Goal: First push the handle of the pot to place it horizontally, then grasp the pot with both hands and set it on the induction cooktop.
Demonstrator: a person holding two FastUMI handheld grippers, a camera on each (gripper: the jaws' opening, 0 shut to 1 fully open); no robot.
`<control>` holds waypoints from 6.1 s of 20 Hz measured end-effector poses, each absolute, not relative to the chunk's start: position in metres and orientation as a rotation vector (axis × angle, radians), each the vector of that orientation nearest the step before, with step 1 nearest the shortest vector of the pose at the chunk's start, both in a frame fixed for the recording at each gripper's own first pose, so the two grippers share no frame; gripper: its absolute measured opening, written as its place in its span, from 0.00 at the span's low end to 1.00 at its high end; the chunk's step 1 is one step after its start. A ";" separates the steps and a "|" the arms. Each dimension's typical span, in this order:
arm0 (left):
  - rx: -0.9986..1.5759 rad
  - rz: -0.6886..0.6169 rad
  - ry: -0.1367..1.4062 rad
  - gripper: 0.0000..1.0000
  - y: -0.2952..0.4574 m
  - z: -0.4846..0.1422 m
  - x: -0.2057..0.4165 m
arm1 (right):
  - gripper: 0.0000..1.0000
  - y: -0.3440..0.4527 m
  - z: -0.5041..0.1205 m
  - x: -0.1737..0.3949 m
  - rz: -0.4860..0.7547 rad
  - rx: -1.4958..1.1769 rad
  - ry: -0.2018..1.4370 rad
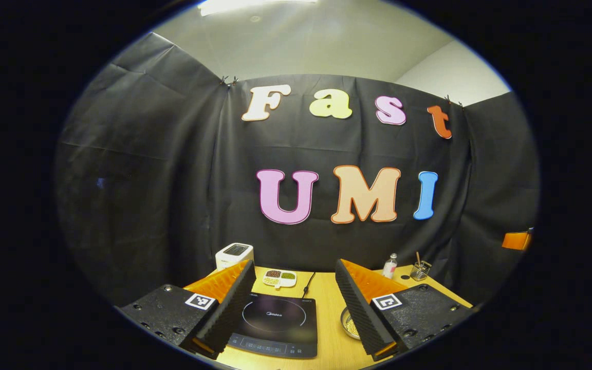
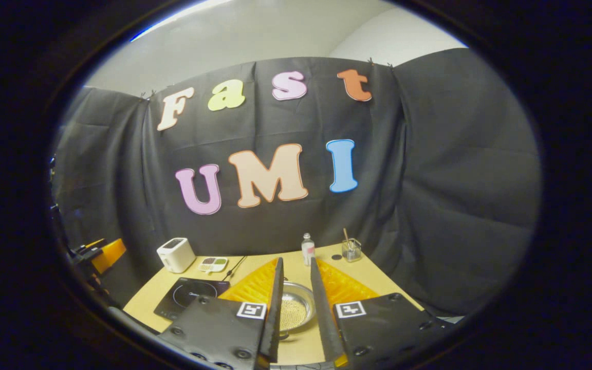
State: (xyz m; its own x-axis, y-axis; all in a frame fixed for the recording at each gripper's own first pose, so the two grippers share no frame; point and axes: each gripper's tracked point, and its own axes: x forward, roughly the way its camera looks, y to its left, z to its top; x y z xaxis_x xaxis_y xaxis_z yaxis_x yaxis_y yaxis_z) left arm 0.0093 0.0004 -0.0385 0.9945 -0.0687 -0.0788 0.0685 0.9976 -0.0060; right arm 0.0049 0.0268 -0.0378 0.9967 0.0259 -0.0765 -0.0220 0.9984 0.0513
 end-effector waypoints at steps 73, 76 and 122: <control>0.023 0.073 0.331 0.96 -0.072 -0.127 0.104 | 0.02 0.054 -0.422 0.082 0.375 0.026 1.355; -0.010 0.073 0.357 0.96 -0.079 -0.137 0.109 | 0.00 0.036 -0.423 0.095 0.354 0.008 1.354; -0.101 0.001 0.829 0.97 -0.100 -0.305 0.088 | 0.92 -0.034 -0.374 0.215 0.355 0.217 1.250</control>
